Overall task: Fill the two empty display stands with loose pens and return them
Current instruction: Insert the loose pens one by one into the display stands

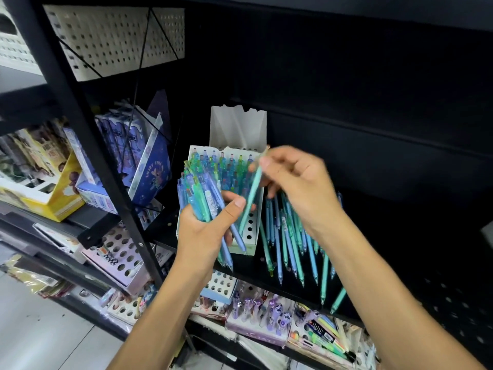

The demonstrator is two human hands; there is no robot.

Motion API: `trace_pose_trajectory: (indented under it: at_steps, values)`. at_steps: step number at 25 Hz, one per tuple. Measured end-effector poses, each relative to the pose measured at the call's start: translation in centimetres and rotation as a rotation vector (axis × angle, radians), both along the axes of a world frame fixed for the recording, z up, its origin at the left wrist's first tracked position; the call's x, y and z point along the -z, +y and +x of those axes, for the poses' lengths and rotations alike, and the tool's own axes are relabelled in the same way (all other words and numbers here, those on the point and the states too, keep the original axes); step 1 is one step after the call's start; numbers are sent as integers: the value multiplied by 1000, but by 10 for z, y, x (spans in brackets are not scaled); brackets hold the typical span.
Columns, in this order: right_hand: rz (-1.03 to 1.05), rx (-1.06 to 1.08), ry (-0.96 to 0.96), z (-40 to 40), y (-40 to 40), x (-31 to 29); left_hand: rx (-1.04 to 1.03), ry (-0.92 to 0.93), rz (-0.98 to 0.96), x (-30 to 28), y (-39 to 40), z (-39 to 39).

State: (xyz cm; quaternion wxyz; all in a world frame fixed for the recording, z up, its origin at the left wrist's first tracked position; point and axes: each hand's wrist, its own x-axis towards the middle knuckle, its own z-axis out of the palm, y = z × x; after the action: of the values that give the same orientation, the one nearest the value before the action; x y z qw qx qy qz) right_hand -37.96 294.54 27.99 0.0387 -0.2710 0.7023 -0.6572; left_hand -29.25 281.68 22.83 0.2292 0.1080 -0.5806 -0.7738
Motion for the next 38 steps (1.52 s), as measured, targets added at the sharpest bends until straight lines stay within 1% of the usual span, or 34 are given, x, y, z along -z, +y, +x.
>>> trace_pose_trajectory:
  at_steps: [1,2,3,5,8,13,16,20,21,22,23,24,25,26,27,28,29,31,35,38]
  values:
    - [-122,86,-42,-2,4,-4,-35,2,8,1,-1,0]
    - [-230,182,-43,-5,10,-8,-61,9,11,2,-2,1]
    - [-284,269,4,-9,16,-10,-84,20,12,3,-3,2]
    - [-275,349,103,-12,21,-6,-131,29,47,5,-7,3]
    - [-115,365,149,-10,15,15,-157,9,92,9,-11,3]
    - [222,346,338,-13,-1,54,-109,11,88,12,-10,3]
    - [325,324,377,-18,-4,57,-93,16,76,12,-10,3]
    - [572,281,453,-28,-12,44,-78,19,62,13,-8,2]
    - [600,324,452,-28,-11,42,-75,21,57,13,-7,2]
    - [569,378,448,-25,-9,40,-73,20,49,13,-7,2]
    - [488,389,436,-18,-6,37,-70,17,46,13,-6,2]
    - [372,311,400,-8,-2,33,-72,17,49,12,-5,1]
    - [296,152,341,4,0,27,-79,17,57,11,-3,1]
    - [304,-37,288,15,2,21,-90,14,62,12,-1,0]
    - [370,-187,257,24,3,16,-101,9,68,13,1,-1]
    - [436,-276,247,31,3,12,-112,1,74,15,4,-1]
    - [480,-291,255,34,4,10,-115,-12,74,15,7,-1]
    - [478,-246,259,33,5,7,-99,-39,16,16,12,-1]
    - [484,-207,157,30,12,6,-52,9,-90,7,13,4]
    - [424,-20,119,20,22,4,-81,1,-64,6,5,5]
